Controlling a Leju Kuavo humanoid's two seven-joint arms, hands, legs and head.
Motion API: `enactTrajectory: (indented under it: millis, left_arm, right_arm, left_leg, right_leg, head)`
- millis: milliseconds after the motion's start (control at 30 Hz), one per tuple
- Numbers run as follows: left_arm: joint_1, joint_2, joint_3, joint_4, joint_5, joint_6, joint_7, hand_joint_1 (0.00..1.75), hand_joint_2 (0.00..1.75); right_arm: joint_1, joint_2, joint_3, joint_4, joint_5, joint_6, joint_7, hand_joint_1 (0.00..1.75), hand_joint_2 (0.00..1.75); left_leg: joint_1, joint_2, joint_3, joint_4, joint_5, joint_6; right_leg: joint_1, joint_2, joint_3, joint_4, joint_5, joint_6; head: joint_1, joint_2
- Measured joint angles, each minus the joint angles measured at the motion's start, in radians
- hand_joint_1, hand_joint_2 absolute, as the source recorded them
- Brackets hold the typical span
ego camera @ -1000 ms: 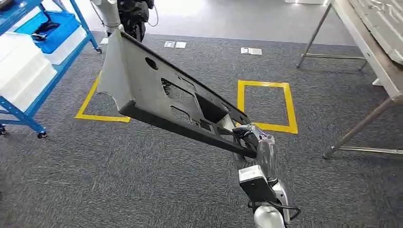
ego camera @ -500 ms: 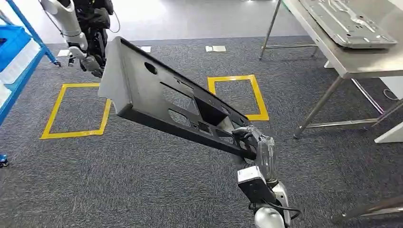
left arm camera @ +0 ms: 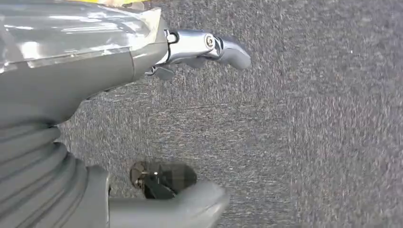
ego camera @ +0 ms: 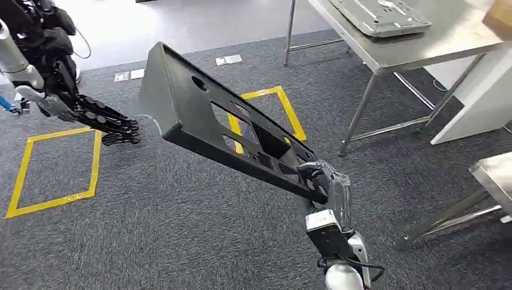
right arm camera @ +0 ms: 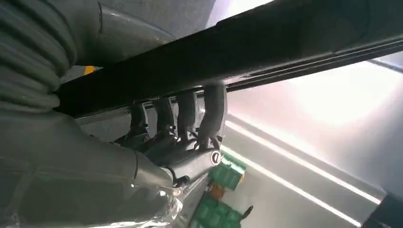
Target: Take the parts from the cabinet and place them on the table.
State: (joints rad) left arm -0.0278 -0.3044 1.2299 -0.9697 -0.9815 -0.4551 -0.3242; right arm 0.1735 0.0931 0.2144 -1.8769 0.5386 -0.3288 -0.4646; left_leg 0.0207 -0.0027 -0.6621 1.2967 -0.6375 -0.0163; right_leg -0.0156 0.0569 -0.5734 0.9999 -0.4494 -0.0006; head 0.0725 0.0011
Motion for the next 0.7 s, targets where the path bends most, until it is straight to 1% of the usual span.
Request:
enactTrajectory:
  millis: [33, 67, 100, 133, 167, 200, 233, 267, 300, 333, 367, 400, 433, 467, 500, 533, 567, 600, 633, 667, 700]
  left_arm:
    - [0.000, 0.000, -0.001, 0.000, 0.002, 0.000, 0.000, 0.00, 1.75]
    - [0.000, 0.000, -0.003, 0.000, 0.005, 0.000, 0.001, 0.00, 1.75]
    - [0.000, 0.000, -0.004, 0.000, 0.007, 0.000, 0.001, 0.00, 1.75]
    - [0.001, 0.001, -0.004, 0.000, 0.008, 0.000, 0.002, 0.00, 1.75]
    - [0.001, 0.002, -0.006, 0.000, 0.009, 0.000, 0.002, 0.00, 1.75]
    - [0.002, 0.002, -0.007, 0.000, 0.009, 0.000, 0.003, 0.00, 1.75]
    - [0.001, 0.002, -0.010, 0.000, 0.010, 0.000, 0.003, 0.00, 1.75]
    - [0.001, 0.002, -0.012, 0.000, 0.010, 0.000, 0.003, 0.00, 1.75]
    - [0.000, 0.001, -0.016, 0.000, 0.010, 0.000, 0.003, 0.00, 1.75]
    - [0.000, 0.001, -0.019, 0.000, 0.010, 0.000, 0.003, 0.00, 1.75]
    - [0.002, 0.002, -0.019, 0.000, 0.010, 0.000, 0.003, 0.00, 1.75]
    - [0.005, 0.002, -0.018, 0.000, 0.010, 0.000, 0.003, 0.00, 1.75]
    - [0.008, 0.002, -0.018, 0.000, 0.010, 0.000, 0.003, 0.00, 1.75]
    - [0.008, 0.002, -0.018, 0.000, 0.010, 0.000, 0.003, 0.00, 1.75]
    - [0.008, 0.002, -0.018, 0.000, 0.010, 0.000, 0.003, 0.00, 1.75]
    - [0.008, 0.002, -0.019, 0.000, 0.010, 0.000, 0.003, 0.00, 1.75]
    - [0.007, 0.002, -0.019, 0.000, 0.010, 0.000, 0.003, 0.00, 1.75]
    - [0.008, 0.002, -0.019, 0.000, 0.011, 0.000, 0.003, 0.00, 1.75]
    - [0.009, 0.002, -0.019, -0.001, 0.013, 0.000, 0.004, 0.00, 1.75]
    - [0.010, 0.002, -0.019, -0.001, 0.018, 0.000, 0.004, 0.00, 1.75]
    - [0.008, 0.002, -0.020, -0.001, 0.021, 0.000, 0.005, 0.00, 1.75]
  right_arm:
    - [0.000, 0.000, 0.000, 0.000, -0.001, 0.003, 0.000, 1.75, 1.75]
    - [0.000, 0.000, -0.001, -0.001, -0.001, 0.008, 0.000, 1.75, 1.75]
    - [0.000, 0.000, -0.001, -0.001, -0.002, 0.010, 0.001, 1.75, 1.75]
    - [-0.001, 0.001, -0.002, -0.001, -0.002, 0.012, 0.001, 1.75, 1.75]
    - [-0.004, 0.001, -0.003, -0.001, -0.003, 0.016, 0.002, 1.75, 1.75]
    - [-0.003, 0.002, -0.003, -0.002, -0.003, 0.016, 0.002, 1.75, 1.75]
    - [-0.002, 0.002, -0.004, -0.002, -0.003, 0.017, 0.002, 1.75, 1.75]
    - [0.000, 0.003, -0.006, -0.003, -0.003, 0.018, 0.003, 1.75, 1.75]
    - [0.002, 0.003, -0.008, -0.005, -0.002, 0.018, 0.003, 1.75, 1.75]
    - [-0.001, 0.003, -0.009, -0.007, -0.002, 0.018, 0.003, 1.75, 1.75]
    - [-0.004, 0.003, -0.009, -0.007, -0.003, 0.018, 0.003, 1.75, 1.75]
    - [-0.004, 0.003, -0.009, -0.007, -0.003, 0.018, 0.003, 1.75, 1.75]
    - [-0.002, 0.003, -0.010, -0.007, -0.003, 0.018, 0.003, 1.75, 1.75]
    - [-0.001, 0.003, -0.011, -0.007, -0.003, 0.018, 0.004, 1.75, 1.75]
    - [-0.001, 0.003, -0.011, -0.007, -0.003, 0.018, 0.004, 1.75, 1.75]
    - [-0.001, 0.003, -0.011, -0.007, -0.002, 0.019, 0.004, 1.75, 1.75]
    - [-0.001, 0.003, -0.011, -0.007, -0.002, 0.022, 0.004, 1.75, 1.75]
    - [-0.001, 0.003, -0.011, -0.007, -0.002, 0.027, 0.004, 1.75, 1.75]
    - [-0.005, 0.004, -0.011, -0.008, -0.001, 0.029, 0.003, 1.75, 1.75]
    - [-0.004, 0.005, -0.011, -0.008, 0.001, 0.031, 0.003, 1.75, 1.75]
    - [-0.003, 0.005, -0.013, -0.010, 0.003, 0.032, 0.003, 1.75, 1.75]
  left_leg:
    - [0.000, -0.001, 0.016, -0.046, 0.039, 0.004]
    - [0.000, -0.010, 0.055, -0.135, 0.095, 0.008]
    - [0.002, -0.044, 0.095, -0.222, 0.140, 0.012]
    - [0.004, -0.111, 0.116, -0.276, 0.152, 0.015]
    - [0.006, -0.113, 0.122, -0.297, 0.144, 0.014]
    - [-0.001, -0.098, 0.123, -0.294, 0.144, 0.016]
    - [-0.007, -0.084, 0.123, -0.293, 0.144, 0.024]
    - [-0.007, -0.068, 0.126, -0.303, 0.152, 0.034]
    - [-0.001, -0.049, 0.129, -0.317, 0.163, 0.044]
    - [-0.003, -0.036, 0.131, -0.322, 0.164, 0.050]
    - [-0.005, -0.019, 0.131, -0.322, 0.165, 0.051]
    - [-0.007, 0.000, 0.130, -0.321, 0.164, 0.052]
    - [-0.009, 0.019, 0.129, -0.321, 0.163, 0.053]
    - [-0.009, 0.035, 0.129, -0.320, 0.162, 0.052]
    - [-0.009, 0.051, 0.129, -0.320, 0.161, 0.051]
    - [-0.008, 0.067, 0.130, -0.320, 0.159, 0.048]
    - [-0.008, 0.080, 0.133, -0.319, 0.157, 0.044]
    - [-0.010, 0.092, 0.137, -0.316, 0.152, 0.038]
    - [-0.020, 0.102, 0.135, -0.309, 0.143, 0.028]
    - [-0.019, 0.111, 0.139, -0.310, 0.140, 0.023]
    - [-0.018, 0.126, 0.145, -0.311, 0.139, 0.018]
  right_leg:
    - [0.000, 0.014, 0.002, 0.001, 0.000, 0.000]
    - [0.000, 0.032, 0.004, 0.001, 0.000, 0.000]
    - [0.000, 0.044, 0.006, 0.002, 0.000, 0.001]
    - [0.000, 0.054, 0.003, 0.003, 0.000, 0.002]
    - [0.008, 0.068, -0.004, 0.009, -0.001, 0.007]
    - [0.002, 0.080, -0.012, 0.006, 0.004, 0.015]
    - [0.001, 0.098, -0.017, 0.002, 0.010, 0.025]
    - [0.001, 0.111, -0.032, -0.002, 0.014, 0.034]
    - [0.001, 0.062, -0.031, 0.021, 0.005, 0.030]
    - [0.006, 0.004, -0.059, 0.065, -0.022, 0.025]
    - [0.005, -0.024, -0.095, 0.135, -0.057, 0.020]
    - [0.004, -0.036, -0.135, 0.215, -0.091, 0.019]
    - [0.003, -0.041, -0.171, 0.290, -0.115, 0.022]
    - [0.002, -0.044, -0.182, 0.318, -0.117, 0.029]
    - [0.000, -0.047, -0.167, 0.292, -0.103, 0.039]
    - [-0.004, -0.056, -0.121, 0.214, -0.072, 0.053]
    - [-0.007, -0.075, -0.067, 0.120, -0.043, 0.062]
    - [-0.007, -0.125, -0.011, 0.028, -0.023, 0.066]
    - [0.001, -0.154, 0.005, 0.003, -0.015, 0.060]
    - [0.002, -0.134, 0.001, 0.004, -0.011, 0.049]
    - [0.003, -0.122, -0.003, 0.007, -0.013, 0.043]
  head:
    - [0.000, 0.000]
    - [0.000, 0.000]
    - [0.000, 0.000]
    - [0.001, 0.000]
    - [0.003, 0.000]
    - [0.003, 0.000]
    - [0.002, 0.000]
    - [0.003, 0.000]
    - [0.002, 0.000]
    - [0.007, 0.000]
    - [0.007, 0.000]
    - [0.007, 0.000]
    - [0.007, 0.000]
    - [0.007, 0.000]
    - [0.007, 0.000]
    - [0.007, 0.000]
    - [0.007, 0.000]
    - [0.007, 0.000]
    - [0.009, 0.000]
    - [0.003, 0.000]
    - [0.002, 0.000]
